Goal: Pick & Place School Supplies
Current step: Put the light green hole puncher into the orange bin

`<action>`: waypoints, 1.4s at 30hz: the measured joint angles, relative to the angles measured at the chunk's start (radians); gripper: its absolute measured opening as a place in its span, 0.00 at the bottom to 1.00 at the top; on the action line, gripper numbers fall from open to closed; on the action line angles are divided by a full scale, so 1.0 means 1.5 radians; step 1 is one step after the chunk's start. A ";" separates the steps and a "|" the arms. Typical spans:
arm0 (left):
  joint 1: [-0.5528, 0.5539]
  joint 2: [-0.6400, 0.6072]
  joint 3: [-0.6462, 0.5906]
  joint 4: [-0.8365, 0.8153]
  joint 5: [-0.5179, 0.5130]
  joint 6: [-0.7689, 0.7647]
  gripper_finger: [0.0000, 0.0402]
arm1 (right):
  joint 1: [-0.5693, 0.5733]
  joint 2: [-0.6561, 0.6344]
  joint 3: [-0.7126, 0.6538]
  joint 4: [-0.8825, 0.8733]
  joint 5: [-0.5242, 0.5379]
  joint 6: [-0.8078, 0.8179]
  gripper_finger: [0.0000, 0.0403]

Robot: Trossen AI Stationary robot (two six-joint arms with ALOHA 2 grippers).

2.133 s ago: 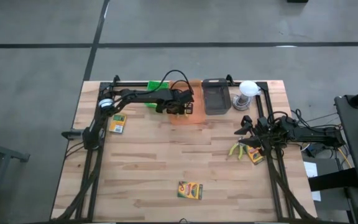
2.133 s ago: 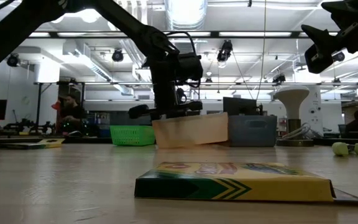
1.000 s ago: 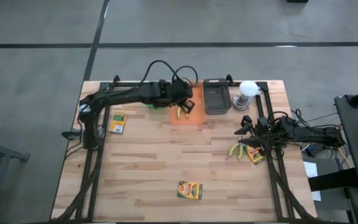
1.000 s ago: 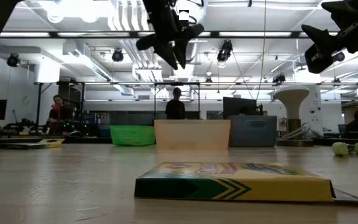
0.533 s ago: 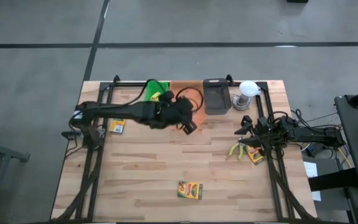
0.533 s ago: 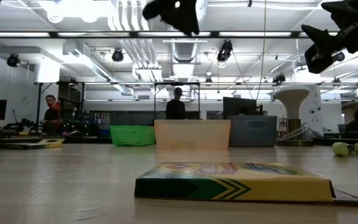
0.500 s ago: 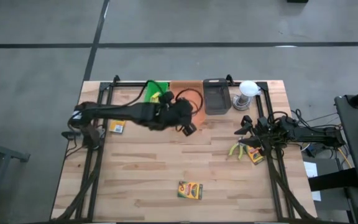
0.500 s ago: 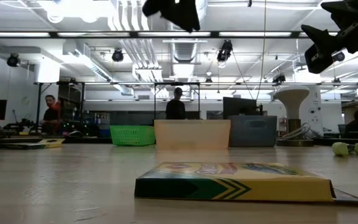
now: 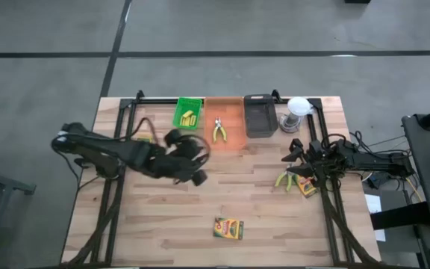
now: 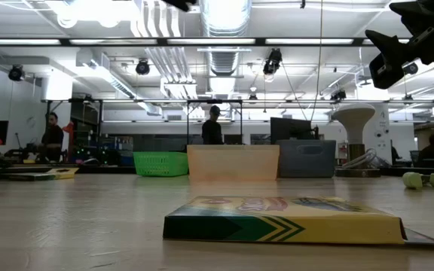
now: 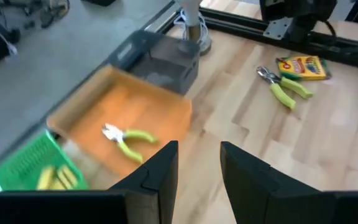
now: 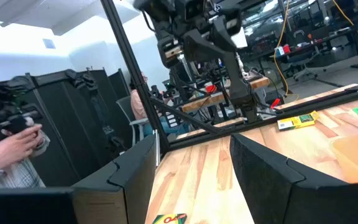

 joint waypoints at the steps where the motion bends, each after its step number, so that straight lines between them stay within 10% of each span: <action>1: -0.012 -0.021 -0.027 0.000 -0.005 -0.028 0.31 | 0.000 0.000 0.000 0.000 0.000 0.000 0.50; 9: -0.067 -0.168 -0.256 0.058 0.013 -0.200 0.31 | 0.000 0.000 0.000 0.000 0.000 0.000 0.50; 23: -0.161 -0.378 -0.604 0.695 0.062 0.311 0.31 | 0.000 0.000 0.000 0.000 0.000 0.000 0.50; 42: -0.118 -0.747 -0.631 0.423 0.281 0.377 0.31 | 0.000 0.000 0.000 0.000 0.000 0.000 0.50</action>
